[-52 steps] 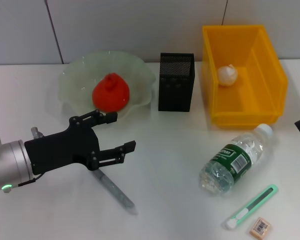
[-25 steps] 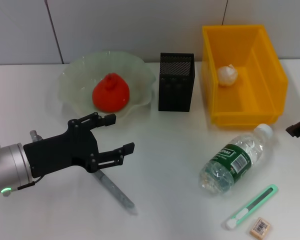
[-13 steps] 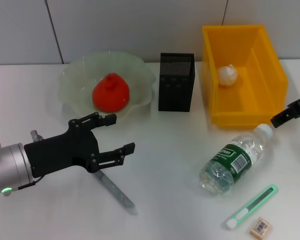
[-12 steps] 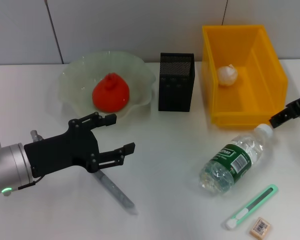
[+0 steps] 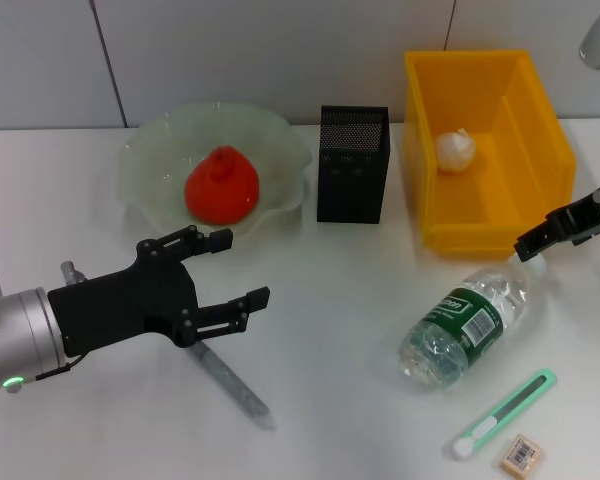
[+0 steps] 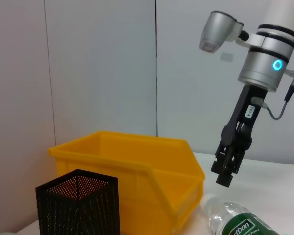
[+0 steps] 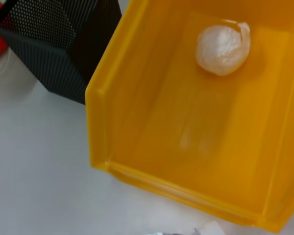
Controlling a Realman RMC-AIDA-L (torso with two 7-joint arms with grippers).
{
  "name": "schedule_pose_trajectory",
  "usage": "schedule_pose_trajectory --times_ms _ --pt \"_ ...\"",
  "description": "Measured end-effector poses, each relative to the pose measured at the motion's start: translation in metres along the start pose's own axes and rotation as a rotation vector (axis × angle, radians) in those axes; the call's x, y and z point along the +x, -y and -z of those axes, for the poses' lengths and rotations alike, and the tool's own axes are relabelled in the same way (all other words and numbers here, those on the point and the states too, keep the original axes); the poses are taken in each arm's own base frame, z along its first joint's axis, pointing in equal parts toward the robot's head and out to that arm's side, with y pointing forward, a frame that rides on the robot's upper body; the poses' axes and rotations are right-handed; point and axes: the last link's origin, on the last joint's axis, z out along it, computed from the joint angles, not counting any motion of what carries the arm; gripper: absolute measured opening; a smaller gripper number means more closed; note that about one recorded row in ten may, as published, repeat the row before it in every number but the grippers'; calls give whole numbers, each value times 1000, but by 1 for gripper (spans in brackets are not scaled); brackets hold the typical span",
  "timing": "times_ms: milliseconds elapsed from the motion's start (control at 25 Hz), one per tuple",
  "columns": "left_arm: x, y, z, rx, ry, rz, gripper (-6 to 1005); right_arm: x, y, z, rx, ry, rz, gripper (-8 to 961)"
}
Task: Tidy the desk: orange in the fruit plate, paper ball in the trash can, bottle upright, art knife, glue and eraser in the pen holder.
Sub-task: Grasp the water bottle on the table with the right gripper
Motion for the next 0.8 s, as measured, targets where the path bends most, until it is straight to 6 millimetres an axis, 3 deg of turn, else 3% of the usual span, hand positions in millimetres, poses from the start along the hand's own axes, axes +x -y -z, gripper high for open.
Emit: schedule_pose_trajectory --times_ms 800 --pt "-1 -1 0 0 0 0 828 1 -2 -9 -66 23 -169 779"
